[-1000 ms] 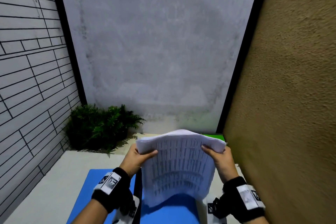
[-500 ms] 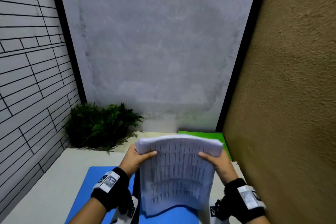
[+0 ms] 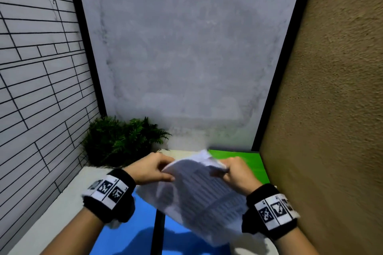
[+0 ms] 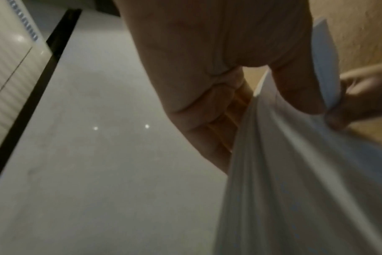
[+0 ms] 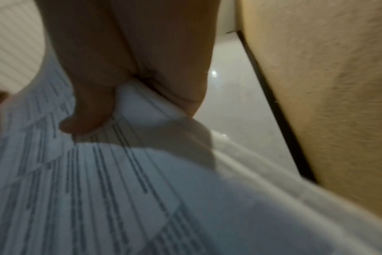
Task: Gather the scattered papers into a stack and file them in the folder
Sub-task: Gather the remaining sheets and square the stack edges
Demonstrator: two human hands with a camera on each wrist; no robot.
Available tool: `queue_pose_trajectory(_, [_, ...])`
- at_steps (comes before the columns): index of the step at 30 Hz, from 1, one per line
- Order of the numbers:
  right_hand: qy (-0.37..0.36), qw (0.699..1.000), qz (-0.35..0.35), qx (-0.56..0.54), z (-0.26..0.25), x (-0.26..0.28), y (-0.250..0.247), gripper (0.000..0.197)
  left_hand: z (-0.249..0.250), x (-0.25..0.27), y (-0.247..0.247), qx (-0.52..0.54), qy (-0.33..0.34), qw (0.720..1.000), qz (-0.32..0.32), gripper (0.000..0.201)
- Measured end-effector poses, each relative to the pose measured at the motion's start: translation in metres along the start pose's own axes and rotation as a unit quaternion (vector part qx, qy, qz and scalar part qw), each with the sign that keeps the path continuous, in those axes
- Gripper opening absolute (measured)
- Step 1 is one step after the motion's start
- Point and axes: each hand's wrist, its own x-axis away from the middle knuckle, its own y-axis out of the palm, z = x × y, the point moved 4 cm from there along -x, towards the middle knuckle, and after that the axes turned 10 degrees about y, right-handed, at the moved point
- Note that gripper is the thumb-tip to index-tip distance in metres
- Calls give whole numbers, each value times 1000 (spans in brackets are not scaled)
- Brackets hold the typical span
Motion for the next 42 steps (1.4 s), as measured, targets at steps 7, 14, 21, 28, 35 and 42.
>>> queue_pose_trajectory(7, [-22,989,-42,141,-23,2,31,15,3,0,46,19,20,996,89,39])
queue_pose_trajectory(14, [117,978,-79,155,49,11,17,25,-11,40,22,122,39,962,240,31])
queue_pose_trajectory(21, [197,977,-87,-3,89,27,6,37,-15,46,13,220,25,941,257,37])
queue_pose_trajectory(28, [196,958,-182,100,86,46,-1,25,-28,48,16,273,26,930,246,42])
queue_pose_trajectory(35, [65,987,-134,63,28,27,15,42,-19,22,23,264,37,940,211,27])
queue_pose_trajectory(42, [65,988,-135,32,50,28,21,43,-28,21,12,242,49,951,188,37])
